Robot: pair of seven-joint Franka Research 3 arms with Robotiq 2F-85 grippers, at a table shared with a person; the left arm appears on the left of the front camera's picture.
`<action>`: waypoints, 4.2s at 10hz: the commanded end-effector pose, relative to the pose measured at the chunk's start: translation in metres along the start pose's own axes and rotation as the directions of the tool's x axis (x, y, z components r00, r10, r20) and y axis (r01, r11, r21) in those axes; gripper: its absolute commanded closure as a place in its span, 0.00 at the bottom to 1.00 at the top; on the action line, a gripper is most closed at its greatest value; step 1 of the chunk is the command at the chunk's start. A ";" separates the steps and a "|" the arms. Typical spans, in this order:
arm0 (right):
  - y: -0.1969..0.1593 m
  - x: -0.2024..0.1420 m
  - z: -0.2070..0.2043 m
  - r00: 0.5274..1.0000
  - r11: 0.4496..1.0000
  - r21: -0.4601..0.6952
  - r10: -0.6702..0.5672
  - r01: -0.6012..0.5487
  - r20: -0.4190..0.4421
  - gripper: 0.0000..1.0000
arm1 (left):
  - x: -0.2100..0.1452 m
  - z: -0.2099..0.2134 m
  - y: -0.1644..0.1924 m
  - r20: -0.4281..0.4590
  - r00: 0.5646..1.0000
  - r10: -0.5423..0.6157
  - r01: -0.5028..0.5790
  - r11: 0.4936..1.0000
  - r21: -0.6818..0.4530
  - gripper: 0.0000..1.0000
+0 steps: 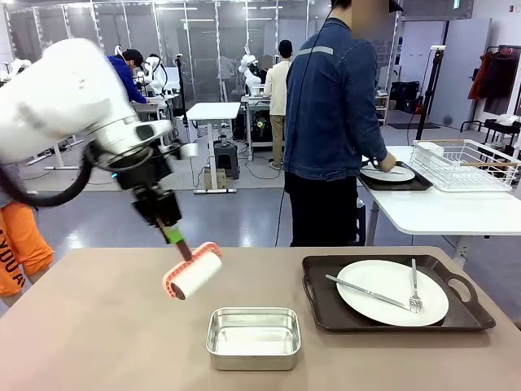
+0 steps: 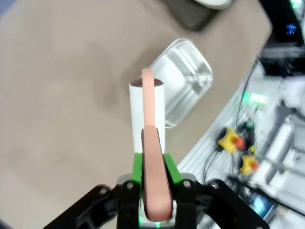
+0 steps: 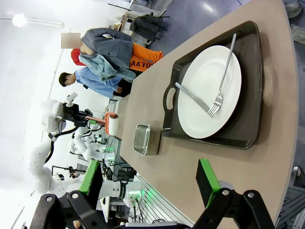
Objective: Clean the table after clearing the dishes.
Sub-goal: When the left (or right) Handle tray is removed, use the left hand (or right hand) to clean the left (or right) side of the table with the Lint Roller.
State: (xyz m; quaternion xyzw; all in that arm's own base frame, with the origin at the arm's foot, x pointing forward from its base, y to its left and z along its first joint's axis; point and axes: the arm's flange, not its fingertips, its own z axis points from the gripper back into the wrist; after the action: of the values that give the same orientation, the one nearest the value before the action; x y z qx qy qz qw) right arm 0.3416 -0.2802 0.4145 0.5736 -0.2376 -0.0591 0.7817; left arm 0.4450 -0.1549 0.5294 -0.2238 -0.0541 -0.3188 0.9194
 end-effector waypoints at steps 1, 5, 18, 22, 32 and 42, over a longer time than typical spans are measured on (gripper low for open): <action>0.004 0.000 0.001 1.000 1.000 0.003 0.008 -0.008 0.000 0.00 | -0.018 -0.026 0.019 0.279 0.919 0.280 -0.288 0.957 -0.012 1.00; 0.004 0.000 0.001 1.000 1.000 0.003 0.008 -0.008 0.000 0.00 | -0.018 -0.006 0.028 0.091 0.986 0.141 -0.141 0.990 -0.010 1.00; 0.004 0.000 0.001 1.000 1.000 0.003 0.008 -0.008 0.000 0.00 | -0.015 -0.119 0.218 0.110 0.819 0.563 -0.439 0.739 -0.510 0.78; 0.004 0.000 0.001 1.000 1.000 0.003 0.008 -0.008 0.000 0.00 | -0.039 -0.136 0.257 0.056 0.782 0.620 -0.511 0.691 -0.511 0.78; 0.004 0.000 0.001 1.000 1.000 0.003 0.008 -0.008 0.000 0.00 | -0.196 -0.034 0.341 0.080 0.697 0.713 -0.707 0.701 -0.093 0.78; 0.004 0.000 0.001 1.000 1.000 0.003 0.008 -0.008 0.000 0.00 | -0.134 0.099 0.194 0.156 0.781 0.605 -0.624 0.750 0.217 0.78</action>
State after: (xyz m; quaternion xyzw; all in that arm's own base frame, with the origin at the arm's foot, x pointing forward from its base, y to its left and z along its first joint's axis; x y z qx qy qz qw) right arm 0.3417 -0.2801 0.4143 0.5737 -0.2374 -0.0591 0.7817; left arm 0.4629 0.0975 0.5149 -0.1070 -0.0579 0.0155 0.9925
